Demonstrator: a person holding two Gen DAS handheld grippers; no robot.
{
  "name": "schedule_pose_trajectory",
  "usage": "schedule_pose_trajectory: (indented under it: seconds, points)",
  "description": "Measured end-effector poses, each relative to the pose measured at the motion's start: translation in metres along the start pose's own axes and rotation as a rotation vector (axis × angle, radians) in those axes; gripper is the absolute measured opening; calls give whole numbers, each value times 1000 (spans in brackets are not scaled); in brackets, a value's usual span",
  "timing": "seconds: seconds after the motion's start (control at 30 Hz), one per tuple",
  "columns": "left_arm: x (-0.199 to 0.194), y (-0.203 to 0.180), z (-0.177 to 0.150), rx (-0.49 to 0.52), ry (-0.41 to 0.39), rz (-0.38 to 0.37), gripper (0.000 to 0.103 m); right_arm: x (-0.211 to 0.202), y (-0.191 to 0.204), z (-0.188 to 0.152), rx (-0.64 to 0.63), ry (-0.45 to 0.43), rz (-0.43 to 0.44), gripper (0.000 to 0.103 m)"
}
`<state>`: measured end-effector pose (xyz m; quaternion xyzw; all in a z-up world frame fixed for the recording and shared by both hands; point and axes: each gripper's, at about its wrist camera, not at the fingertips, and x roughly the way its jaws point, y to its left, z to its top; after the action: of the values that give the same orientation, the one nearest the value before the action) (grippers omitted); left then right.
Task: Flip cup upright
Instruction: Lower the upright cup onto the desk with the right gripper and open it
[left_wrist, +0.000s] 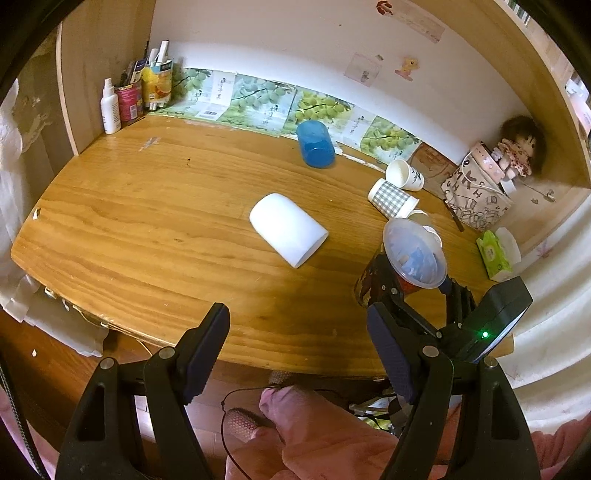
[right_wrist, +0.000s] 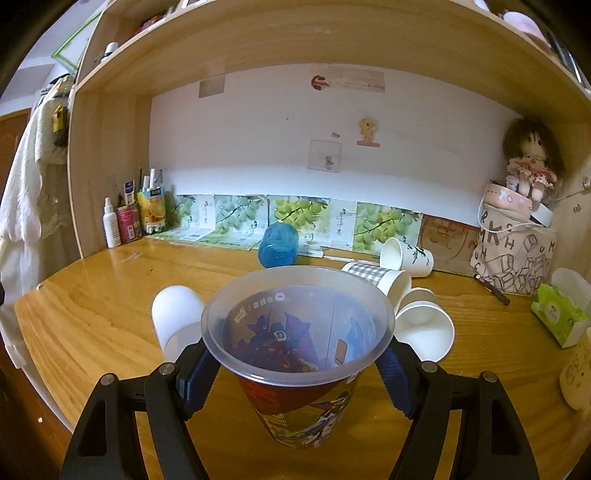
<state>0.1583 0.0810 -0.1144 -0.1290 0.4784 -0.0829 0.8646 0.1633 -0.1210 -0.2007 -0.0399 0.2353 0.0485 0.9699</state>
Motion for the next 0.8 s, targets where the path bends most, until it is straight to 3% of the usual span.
schedule_pose_trajectory:
  seconds: [0.47,0.8]
  points:
    - [13,-11,9,44,32,-31,80,-12,1,-6,-56,36,110,78]
    - [34,-27,33,183,111,-85,80,-17,5,-6,-118,130,199,79]
